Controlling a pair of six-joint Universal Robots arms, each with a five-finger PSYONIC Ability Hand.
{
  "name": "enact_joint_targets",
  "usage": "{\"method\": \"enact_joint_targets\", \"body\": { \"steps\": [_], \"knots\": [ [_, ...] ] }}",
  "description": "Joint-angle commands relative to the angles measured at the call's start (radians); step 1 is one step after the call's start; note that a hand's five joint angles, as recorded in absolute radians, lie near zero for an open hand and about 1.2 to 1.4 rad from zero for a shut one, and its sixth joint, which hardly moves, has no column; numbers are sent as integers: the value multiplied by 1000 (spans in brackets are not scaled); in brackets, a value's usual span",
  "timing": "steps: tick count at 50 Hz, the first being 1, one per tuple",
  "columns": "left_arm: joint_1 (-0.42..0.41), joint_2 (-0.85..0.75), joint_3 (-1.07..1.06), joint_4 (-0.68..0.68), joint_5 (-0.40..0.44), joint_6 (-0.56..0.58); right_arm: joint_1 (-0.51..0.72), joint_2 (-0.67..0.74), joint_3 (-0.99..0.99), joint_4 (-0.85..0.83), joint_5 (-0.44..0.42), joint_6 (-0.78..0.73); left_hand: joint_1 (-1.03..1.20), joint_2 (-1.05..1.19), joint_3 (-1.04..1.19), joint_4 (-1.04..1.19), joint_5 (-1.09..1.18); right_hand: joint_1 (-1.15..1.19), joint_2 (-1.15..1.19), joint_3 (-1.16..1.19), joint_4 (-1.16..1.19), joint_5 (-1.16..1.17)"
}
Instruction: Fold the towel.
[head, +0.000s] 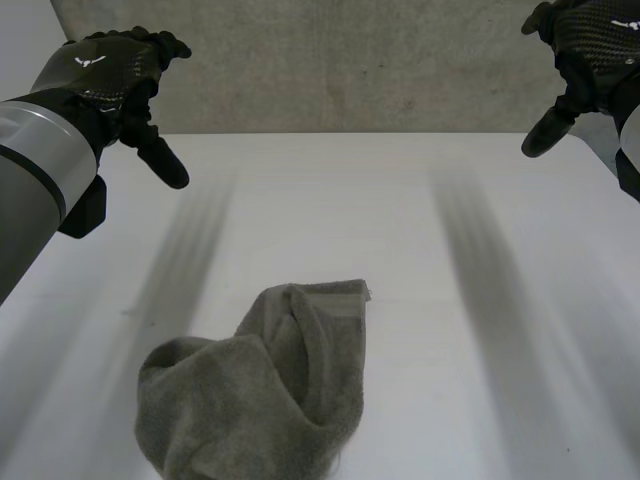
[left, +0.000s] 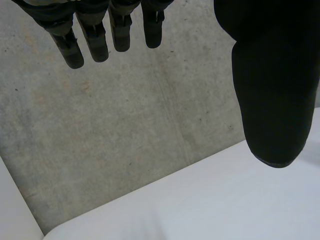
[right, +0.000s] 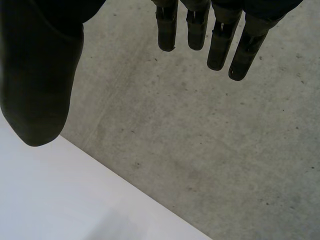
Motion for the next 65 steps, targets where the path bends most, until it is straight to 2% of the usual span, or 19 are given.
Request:
{"method": "enact_joint_targets", "body": {
  "steps": [1, 8, 16, 18, 19, 21, 24, 26, 27, 29, 32, 35, 40, 44, 56, 63, 65],
  "knots": [
    [-1, 10, 3, -10, 1, 2, -7, 2, -6, 3, 18, -4, 2, 10, 10, 10, -21, -58, -67, -68, -90, -68],
    [-1, 16, 8, -10, 1, 1, -7, 4, -3, 4, 19, -5, 2, 10, 10, 10, -21, -58, -67, -68, -90, -68],
    [1, 40, -34, -19, 4, 10, -6, 33, -3, 24, -51, -58, 2, 10, 10, 10, -21, -58, -67, -68, -90, -68],
    [5, 57, -78, -28, 7, 17, -1, 67, 5, 61, -122, -120, 2, 10, 10, 10, -21, -58, -67, -68, -90, -68],
    [5, 57, -78, -28, 7, 17, -1, 67, 5, 61, -122, -120, 2, 10, 10, 10, -21, -58, -67, -68, -90, -68],
    [48, 92, -142, -59, 13, 34, 3, 117, 0, 126, -209, -186, 2, 10, 10, 10, -21, -58, -67, -68, -90, -68],
    [74, 110, -180, -69, 18, 45, 5, 148, -5, 162, -257, -212, 5, 13, 13, 13, -19, -58, -67, -68, -90, -68],
    [105, 128, -259, -72, 44, 76, 5, 211, -8, 222, -349, -254, 11, 18, 18, 18, -13, -58, -67, -68, -90, -68],
    [105, 128, -259, -72, 44, 76, 5, 211, -8, 222, -349, -254, 11, 19, 19, 18, -13, -58, -67, -68, -90, -68],
    [116, 145, -346, -71, 90, 123, 9, 266, 3, 242, -422, -287, 20, 27, 27, 27, -4, -58, -67, -68, -90, -68],
    [134, 152, -438, -60, 131, 175, 34, 315, 18, 222, -461, -332, 23, 30, 30, 30, -1, -58, -67, -68, -90, -68],
    [148, 152, -482, -54, 148, 198, 48, 340, 29, 200, -478, -358, 23, 30, 30, 30, -1, -58, -67, -68, -90, -68],
    [173, 149, -624, -7, 200, 235, 66, 429, 109, 51, -506, -445, 23, 30, 30, 30, -1, -58, -67, -68, -90, -68],
    [174, 149, -681, 33, 219, 237, 91, 470, 130, -34, -504, -449, 26, 33, 33, 33, 2, -51, -61, -62, -83, -62],
    [174, 139, -819, 128, 228, 269, 147, 574, 172, -261, -510, -444, 58, 65, 65, 65, 34, 175, 166, 165, 143, 165],
    [174, 137, -845, 147, 228, 281, 157, 593, 172, -289, -515, -444, 217, 224, 224, 224, 193, 263, 254, 253, 232, 253],
    [174, 137, -853, 155, 228, 281, 161, 599, 172, -290, -530, -444, 322, 329, 329, 329, 298, 272, 263, 262, 240, 262]
  ]
}}
